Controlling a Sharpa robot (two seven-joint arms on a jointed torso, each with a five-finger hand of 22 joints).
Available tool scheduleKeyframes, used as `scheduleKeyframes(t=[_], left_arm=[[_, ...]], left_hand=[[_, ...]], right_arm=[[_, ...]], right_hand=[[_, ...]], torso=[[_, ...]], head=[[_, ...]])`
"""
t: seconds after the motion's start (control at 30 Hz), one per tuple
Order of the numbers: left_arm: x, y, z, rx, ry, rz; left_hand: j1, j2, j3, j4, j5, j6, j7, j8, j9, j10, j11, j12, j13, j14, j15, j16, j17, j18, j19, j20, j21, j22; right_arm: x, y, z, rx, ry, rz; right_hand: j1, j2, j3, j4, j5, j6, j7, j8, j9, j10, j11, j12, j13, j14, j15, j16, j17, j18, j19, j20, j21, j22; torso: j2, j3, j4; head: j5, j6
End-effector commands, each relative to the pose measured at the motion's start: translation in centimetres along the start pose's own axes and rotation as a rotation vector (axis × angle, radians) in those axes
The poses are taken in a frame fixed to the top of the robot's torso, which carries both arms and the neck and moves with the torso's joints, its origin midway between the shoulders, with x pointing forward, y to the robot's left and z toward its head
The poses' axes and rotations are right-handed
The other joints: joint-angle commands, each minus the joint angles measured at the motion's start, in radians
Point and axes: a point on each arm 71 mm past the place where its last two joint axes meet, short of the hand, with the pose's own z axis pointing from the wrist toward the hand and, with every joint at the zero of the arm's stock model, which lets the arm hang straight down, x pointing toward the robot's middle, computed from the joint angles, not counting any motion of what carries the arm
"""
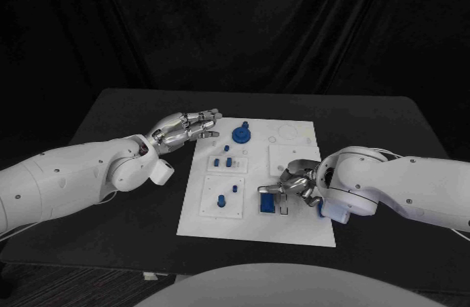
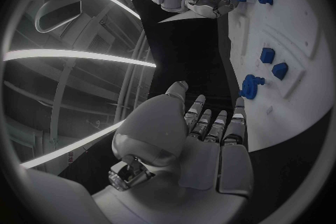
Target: Assemble the parts on the task board
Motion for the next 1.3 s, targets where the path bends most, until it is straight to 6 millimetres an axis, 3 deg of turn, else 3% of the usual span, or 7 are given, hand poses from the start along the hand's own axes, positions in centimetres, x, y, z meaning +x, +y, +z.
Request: scheduleKeyframes(t=[0.03, 0.5, 0.6, 0.67, 0.83, 0.9, 1.3], left_arm=[[0.2, -0.1, 0.0, 0.015, 0.007, -0.014], [0.0, 0.0, -0.2, 0.013, -0.001, -0.011], [-0.1, 0.0, -0.3, 0.011, -0.003, -0.01], [-0.1, 0.0, -0.3, 0.01, -0.005, -0.009], [-0.2, 0.0, -0.2, 0.007, -0.007, -0.007], [-0.2, 0.0, -0.2, 0.007, -0.008, -0.007], [-0.2, 0.0, -0.2, 0.005, -0.008, -0.007]], left_hand=[[0.0, 0.007, 0.008, -0.001, 0.006, 0.008, 0.003, 0.006, 0.001, 0.0, 0.009, 0.004, 0.001, 0.003, 0.007, 0.007, 0.001, -0.019, 0.008, 0.0, 0.005, -0.001], [0.001, 0.007, 0.009, -0.002, 0.006, 0.01, 0.003, 0.007, 0.002, 0.0, 0.01, 0.005, 0.001, 0.003, 0.008, 0.007, 0.001, -0.02, 0.009, 0.0, 0.006, -0.001], [0.001, 0.007, 0.009, -0.002, 0.006, 0.01, 0.003, 0.007, 0.002, 0.0, 0.01, 0.005, 0.001, 0.003, 0.008, 0.007, 0.001, -0.02, 0.009, 0.0, 0.006, -0.001], [0.002, 0.007, 0.011, -0.003, 0.007, 0.012, 0.004, 0.008, 0.002, 0.001, 0.01, 0.006, 0.002, 0.004, 0.008, 0.007, 0.002, -0.02, 0.01, 0.0, 0.006, 0.0], [0.002, 0.006, 0.013, -0.006, 0.008, 0.018, 0.005, 0.01, 0.003, 0.002, 0.011, 0.01, 0.002, 0.005, 0.007, 0.008, 0.002, -0.02, 0.011, 0.0, 0.007, -0.001], [0.002, 0.005, 0.015, -0.007, 0.009, 0.02, 0.006, 0.011, 0.003, 0.004, 0.012, 0.012, 0.002, 0.005, 0.007, 0.008, 0.002, -0.021, 0.012, 0.0, 0.007, 0.0], [0.003, 0.004, 0.016, -0.008, 0.01, 0.022, 0.006, 0.011, 0.003, 0.004, 0.013, 0.011, 0.002, 0.005, 0.006, 0.008, 0.002, -0.021, 0.012, 0.0, 0.007, -0.001]], right_arm=[[0.5, -0.2, 0.1, 0.004, 0.013, 0.004], [-2.5, 0.5, -2.8, -0.138, -0.161, 0.083], [-4.1, 0.7, -4.1, -0.157, -0.177, 0.062], [-4.8, 0.6, -4.9, -0.15, -0.169, 0.04], [-5.8, -0.6, -5.9, -0.062, -0.091, -0.03], [-6.1, -1.3, -6.0, -0.009, -0.063, -0.076], [-6.4, -4.6, -5.7, 0.19, -0.171, -0.43]], right_hand=[[-0.013, 0.004, -0.014, 0.001, 0.0, -0.009, 0.002, 0.007, -0.001, 0.102, 0.008, 0.003, 0.263, 0.073, 0.007, -0.005, 0.095, 0.015, -0.007, 0.003, -0.003, 0.16], [-0.042, 0.066, -0.098, 0.001, 0.03, -0.002, -0.003, 0.034, 0.001, 0.102, 0.005, 0.003, 0.263, 0.079, 0.005, 0.009, 0.121, 0.009, 0.007, 0.001, 0.026, 0.169], [-0.014, 0.084, -0.115, -0.001, 0.088, -0.001, -0.004, 0.042, -0.001, 0.102, 0.001, 0.003, 0.263, 0.08, 0.003, 0.011, 0.124, 0.007, 0.012, -0.001, 0.036, 0.172], [0.055, 0.092, -0.112, -0.021, 0.199, 0.002, -0.008, 0.047, -0.003, 0.102, -0.001, 0.003, 0.263, 0.081, 0.0, 0.012, 0.127, 0.007, 0.012, -0.003, 0.036, 0.171], [0.201, 0.09, -0.104, -0.077, 0.362, -0.007, -0.007, 0.036, -0.023, 0.102, -0.001, 0.003, 0.263, 0.077, -0.001, 0.003, 0.11, 0.012, 0.001, -0.005, 0.01, 0.164], [0.24, 0.092, -0.096, -0.095, 0.387, -0.003, -0.008, 0.028, -0.035, 0.102, -0.001, 0.003, 0.263, 0.072, -0.001, -0.008, 0.089, 0.015, -0.005, -0.004, -0.007, 0.16], [0.262, 0.104, -0.086, -0.082, 0.277, 0.099, -0.015, -0.058, -0.133, 0.102, -0.007, 0.003, 0.263, 0.068, -0.006, -0.026, 0.062, 0.02, -0.01, -0.008, -0.037, 0.153]], torso=[[0.002, 0.0001, 0.0004], [0.002, 0.001, 0.0004], [0.001, 0.0011, 0.0002], [0.0, 0.0008, 0.0017], [0.001, 0.0007, 0.0022], [0.0, 0.0, 0.0015], [-0.001, -0.002, -0.0022]], head=[[0.002, 0.0], [0.008, 0.0], [0.006, 0.0], [0.002, 0.0], [-0.005, 0.0], [-0.005, 0.0], [0.001, 0.0]])
